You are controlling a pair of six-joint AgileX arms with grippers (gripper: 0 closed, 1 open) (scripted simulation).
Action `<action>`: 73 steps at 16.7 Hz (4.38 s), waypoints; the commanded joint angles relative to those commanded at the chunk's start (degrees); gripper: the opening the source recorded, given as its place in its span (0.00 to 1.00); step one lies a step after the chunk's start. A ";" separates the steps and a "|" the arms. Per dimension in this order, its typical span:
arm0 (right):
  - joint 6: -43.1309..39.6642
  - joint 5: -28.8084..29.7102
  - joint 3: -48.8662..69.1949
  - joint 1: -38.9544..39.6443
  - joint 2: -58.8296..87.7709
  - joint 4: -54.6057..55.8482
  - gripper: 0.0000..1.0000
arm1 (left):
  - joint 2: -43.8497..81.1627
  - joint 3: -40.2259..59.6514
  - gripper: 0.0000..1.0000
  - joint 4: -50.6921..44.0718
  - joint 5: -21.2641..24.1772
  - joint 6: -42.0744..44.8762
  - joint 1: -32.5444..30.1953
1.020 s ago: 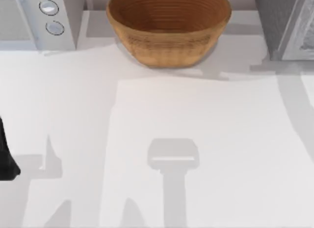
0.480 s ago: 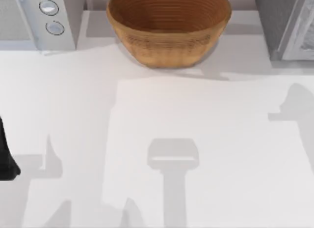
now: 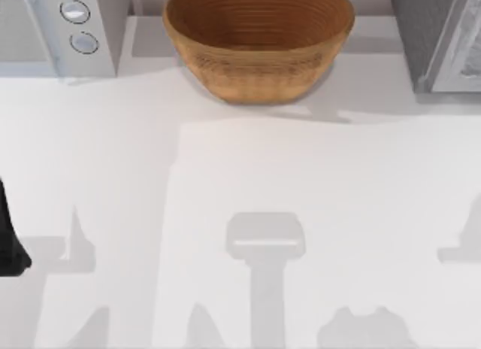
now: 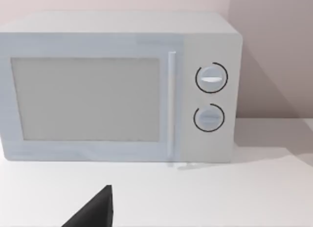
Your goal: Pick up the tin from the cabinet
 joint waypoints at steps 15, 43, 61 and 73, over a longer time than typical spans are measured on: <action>0.82 -7.47 -2.31 -7.77 -0.41 12.01 0.00 | 0.00 0.00 1.00 0.00 0.00 0.00 0.00; 4.22 -79.79 28.96 -36.52 123.36 100.65 0.00 | 0.00 0.00 1.00 0.00 0.00 0.00 0.00; 2.63 -75.24 30.93 -32.75 125.67 100.34 0.23 | 0.00 0.00 1.00 0.00 0.00 0.00 0.00; 2.63 -75.24 30.93 -32.75 125.67 100.34 1.00 | 0.00 0.00 1.00 0.00 0.00 0.00 0.00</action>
